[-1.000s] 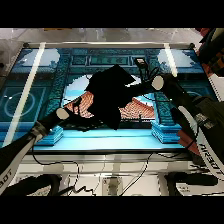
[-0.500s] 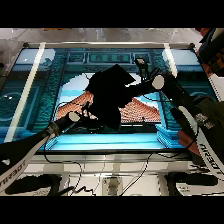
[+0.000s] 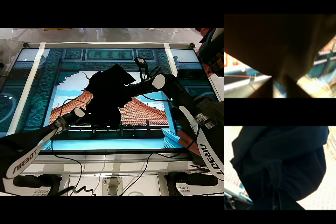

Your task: Fold the clothes and pants, and hang the long-sleeved shirts on hangers.

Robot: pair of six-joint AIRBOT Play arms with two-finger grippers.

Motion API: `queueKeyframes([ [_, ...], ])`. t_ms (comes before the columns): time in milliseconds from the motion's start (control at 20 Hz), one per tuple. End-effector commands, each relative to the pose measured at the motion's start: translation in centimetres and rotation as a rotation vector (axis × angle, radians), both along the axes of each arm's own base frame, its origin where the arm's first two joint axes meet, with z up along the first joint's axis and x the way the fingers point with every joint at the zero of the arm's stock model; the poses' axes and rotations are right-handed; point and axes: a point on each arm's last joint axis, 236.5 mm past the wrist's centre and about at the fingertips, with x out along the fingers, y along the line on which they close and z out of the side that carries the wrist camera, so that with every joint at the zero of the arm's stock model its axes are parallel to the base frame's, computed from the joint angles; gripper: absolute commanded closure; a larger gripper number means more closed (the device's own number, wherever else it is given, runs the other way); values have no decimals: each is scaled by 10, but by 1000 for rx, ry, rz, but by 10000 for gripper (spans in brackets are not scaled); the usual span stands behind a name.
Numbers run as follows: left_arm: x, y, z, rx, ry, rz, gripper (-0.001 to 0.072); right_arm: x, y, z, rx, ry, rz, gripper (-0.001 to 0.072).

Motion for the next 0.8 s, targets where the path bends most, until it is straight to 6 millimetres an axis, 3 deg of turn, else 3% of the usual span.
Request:
queueKeyframes([
  [0,12,-10,9,-23,-19,-15,697,5,2,14,14,-28,-1,693],
  [150,37,-9,36,-51,-107,-52,698,19,-8,37,11,-117,-36,693],
  [250,51,5,59,-74,-148,-68,698,28,-31,52,-3,-159,-106,694],
  [350,66,34,80,-71,-195,-44,699,35,-66,65,-11,-174,-179,694],
  [500,92,108,110,59,-328,4,699,41,-126,74,-24,-169,-289,694],
  [600,106,159,139,130,-418,76,699,39,-164,66,-41,-120,-354,694],
  [750,122,239,195,201,-563,256,699,39,-194,65,-53,-117,-382,694],
])
